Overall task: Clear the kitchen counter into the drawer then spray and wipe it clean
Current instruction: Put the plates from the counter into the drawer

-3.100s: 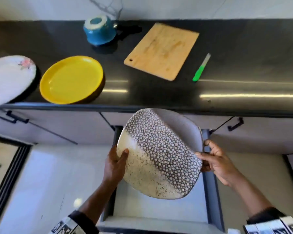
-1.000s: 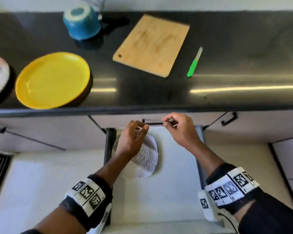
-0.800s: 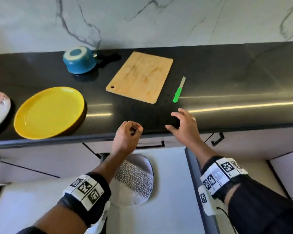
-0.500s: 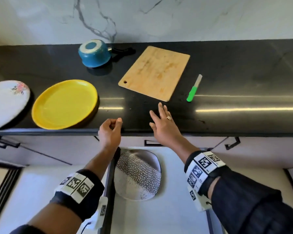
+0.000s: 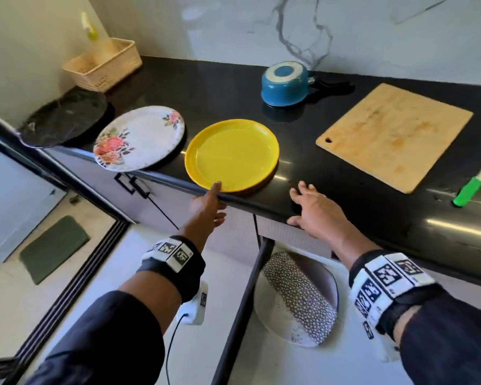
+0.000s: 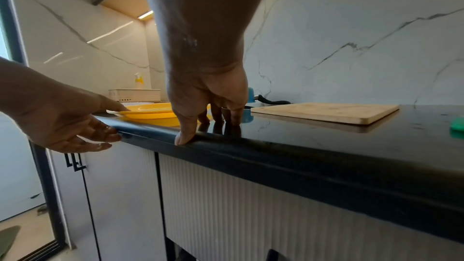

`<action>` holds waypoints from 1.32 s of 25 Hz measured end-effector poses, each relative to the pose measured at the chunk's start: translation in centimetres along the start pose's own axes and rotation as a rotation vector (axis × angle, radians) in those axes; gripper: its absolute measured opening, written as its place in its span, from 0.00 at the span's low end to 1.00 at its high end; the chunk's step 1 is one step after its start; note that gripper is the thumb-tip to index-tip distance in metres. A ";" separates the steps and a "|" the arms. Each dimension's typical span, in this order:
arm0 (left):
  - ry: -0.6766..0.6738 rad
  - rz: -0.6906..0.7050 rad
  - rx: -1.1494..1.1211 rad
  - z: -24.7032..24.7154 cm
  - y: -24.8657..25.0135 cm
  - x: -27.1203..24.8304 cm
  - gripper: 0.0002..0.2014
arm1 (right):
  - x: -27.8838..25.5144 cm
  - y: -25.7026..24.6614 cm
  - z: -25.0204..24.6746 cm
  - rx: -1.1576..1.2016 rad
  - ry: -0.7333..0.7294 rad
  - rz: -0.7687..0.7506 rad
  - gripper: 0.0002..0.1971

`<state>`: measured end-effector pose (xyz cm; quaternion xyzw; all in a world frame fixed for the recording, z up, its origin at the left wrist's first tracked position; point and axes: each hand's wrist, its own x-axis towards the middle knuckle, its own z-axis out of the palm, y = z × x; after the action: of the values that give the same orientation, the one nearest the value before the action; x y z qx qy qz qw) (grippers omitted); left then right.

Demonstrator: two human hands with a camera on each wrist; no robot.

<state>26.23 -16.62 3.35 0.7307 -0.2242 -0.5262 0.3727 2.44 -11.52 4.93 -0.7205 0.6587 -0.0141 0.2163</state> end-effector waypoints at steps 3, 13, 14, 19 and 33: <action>-0.024 0.025 -0.073 0.0 -0.5 -0.9 0.11 | 0.0 -0.1 0.0 0.009 -0.006 0.001 0.38; -0.082 0.166 -0.035 -6.9 -16.5 -14.8 0.12 | -11.4 7.3 8.1 -0.152 0.393 -0.097 0.39; -0.116 0.125 -0.015 -7.0 -18.5 -16.1 0.11 | -12.8 8.6 8.2 -0.171 0.418 -0.058 0.40; -0.249 -0.135 0.185 -3.7 -26.4 -15.7 0.15 | -16.8 13.4 7.8 -0.266 0.383 0.054 0.44; -0.071 -0.541 0.065 10.5 -35.6 -4.8 0.19 | -16.3 14.7 8.7 -0.271 0.421 -0.013 0.46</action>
<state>12.45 5.73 -23.32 0.7567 -0.0505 -0.6245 0.1868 -10.87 6.07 -3.51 -0.7284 0.6804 -0.0769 -0.0241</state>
